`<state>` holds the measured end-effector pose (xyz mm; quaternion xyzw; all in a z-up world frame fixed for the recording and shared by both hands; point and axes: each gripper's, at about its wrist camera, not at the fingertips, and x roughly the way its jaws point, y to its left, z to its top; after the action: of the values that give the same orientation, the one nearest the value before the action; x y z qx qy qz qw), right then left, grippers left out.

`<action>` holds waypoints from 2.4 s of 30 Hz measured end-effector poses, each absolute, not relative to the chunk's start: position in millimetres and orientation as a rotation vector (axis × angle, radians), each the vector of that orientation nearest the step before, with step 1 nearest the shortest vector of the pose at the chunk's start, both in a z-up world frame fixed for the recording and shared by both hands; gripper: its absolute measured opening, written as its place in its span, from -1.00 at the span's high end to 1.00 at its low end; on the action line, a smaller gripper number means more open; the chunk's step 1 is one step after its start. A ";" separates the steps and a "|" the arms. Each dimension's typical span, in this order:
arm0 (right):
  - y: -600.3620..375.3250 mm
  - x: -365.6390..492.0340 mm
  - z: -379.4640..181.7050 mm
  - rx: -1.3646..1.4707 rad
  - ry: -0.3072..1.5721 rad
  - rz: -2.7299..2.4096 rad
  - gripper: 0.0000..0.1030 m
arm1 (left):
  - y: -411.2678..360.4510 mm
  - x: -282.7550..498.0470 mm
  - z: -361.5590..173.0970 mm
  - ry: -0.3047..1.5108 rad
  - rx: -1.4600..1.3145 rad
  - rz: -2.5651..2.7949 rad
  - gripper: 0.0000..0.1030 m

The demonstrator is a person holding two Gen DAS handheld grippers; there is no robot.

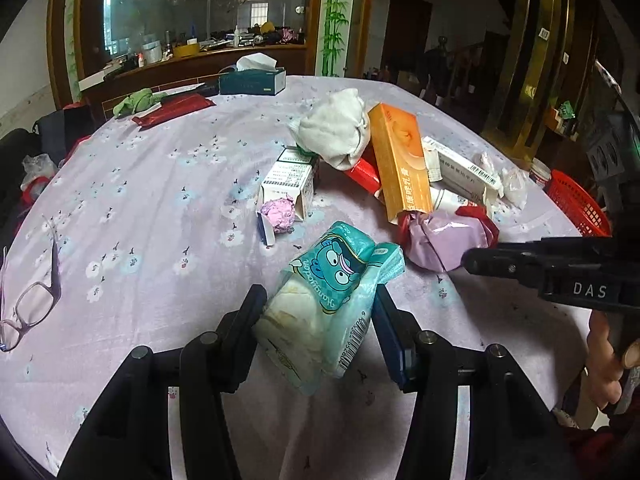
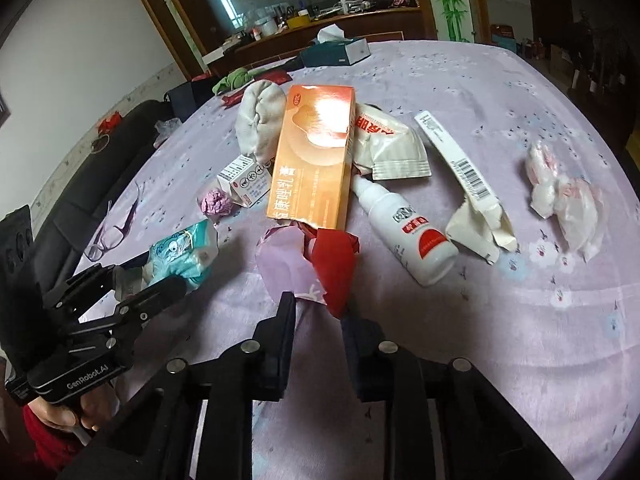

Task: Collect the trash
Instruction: 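Grasp the tissue pack with the left tool while the right tool grasps the pink bundle, then carry both items to the red wastebasket and open both tools to drop them, then return both tools to the table toward the orange box and plastic bag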

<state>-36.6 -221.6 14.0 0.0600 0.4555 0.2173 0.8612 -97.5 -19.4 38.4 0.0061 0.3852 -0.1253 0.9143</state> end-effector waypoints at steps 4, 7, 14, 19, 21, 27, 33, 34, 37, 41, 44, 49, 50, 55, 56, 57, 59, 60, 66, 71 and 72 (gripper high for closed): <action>-232.1 -51.5 23.5 0.147 0.917 0.457 0.96 | -25.4 -99.9 45.3 0.770 0.008 -0.275 -0.01; -243.6 -61.1 31.0 0.166 0.899 0.458 0.96 | -33.4 -102.0 52.2 0.755 0.011 -0.297 -0.01; -253.8 -69.1 32.2 0.177 0.899 0.471 0.95 | -46.6 -103.6 59.4 0.740 0.020 -0.318 -0.01; -268.2 -78.0 43.1 0.205 0.850 0.465 0.96 | -51.7 -107.4 67.2 0.727 0.028 -0.329 -0.01; -279.8 -81.1 48.2 0.240 0.835 0.453 0.96 | -55.9 -107.1 71.4 0.726 0.029 -0.341 -0.01; -338.0 -96.7 67.1 0.328 0.769 0.334 0.96 | -92.3 -105.8 87.6 0.701 0.053 -0.429 -0.01; -424.3 -117.5 86.3 0.399 0.693 0.121 0.96 | -163.0 -98.6 102.4 0.692 0.068 -0.567 -0.01; -439.5 -120.6 87.9 0.415 0.684 0.081 0.96 | -178.1 -96.7 105.1 0.693 0.069 -0.594 -0.01; -482.0 -127.7 91.7 0.454 0.663 -0.016 0.96 | -228.0 -91.3 112.2 0.689 0.093 -0.673 -0.01; -529.7 -126.4 93.9 0.489 0.644 -0.122 0.96 | -289.5 -80.5 118.5 0.714 0.093 -0.770 -0.01; -561.3 -123.4 92.1 0.522 0.638 -0.187 0.96 | -339.9 -70.8 121.8 0.717 0.109 -0.822 -0.01; -603.6 -113.1 85.6 0.548 0.637 -0.261 0.95 | -418.1 -55.9 115.5 0.761 0.139 -0.881 -0.03; -608.2 -109.9 83.9 0.549 0.639 -0.270 0.93 | -431.3 -52.8 113.2 0.762 0.147 -0.883 -0.05; -629.9 -108.2 74.8 0.554 0.641 -0.317 0.23 | -474.0 -36.7 100.8 0.795 0.170 -0.849 -0.35; -629.7 -112.5 75.5 0.558 0.630 -0.316 0.23 | -474.2 -34.2 99.1 0.813 0.156 -0.849 -0.36; -632.0 -116.0 75.3 0.555 0.626 -0.313 0.23 | -470.4 -33.8 97.3 0.826 0.144 -0.854 -0.38; -629.4 -125.5 77.6 0.544 0.610 -0.319 0.23 | -461.0 -34.7 97.2 0.832 0.137 -0.856 -0.42; -626.1 -132.1 79.6 0.534 0.596 -0.315 0.23 | -452.8 -36.2 98.3 0.827 0.136 -0.847 -0.44; -580.5 -145.5 85.3 0.510 0.574 -0.218 0.04 | -392.0 -56.1 103.7 0.789 0.116 -0.806 -0.53; -532.1 -137.7 90.0 0.467 0.598 -0.118 -0.01 | -337.8 -74.0 105.8 0.769 0.111 -0.776 -0.54; -525.8 -136.4 89.1 0.462 0.602 -0.109 -0.05 | -325.3 -76.9 105.6 0.768 0.111 -0.764 -0.54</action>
<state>-136.4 -525.8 89.1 0.2253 0.2939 -0.0533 0.9274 -76.9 -325.3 105.6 0.0527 0.3655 -0.3634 0.8553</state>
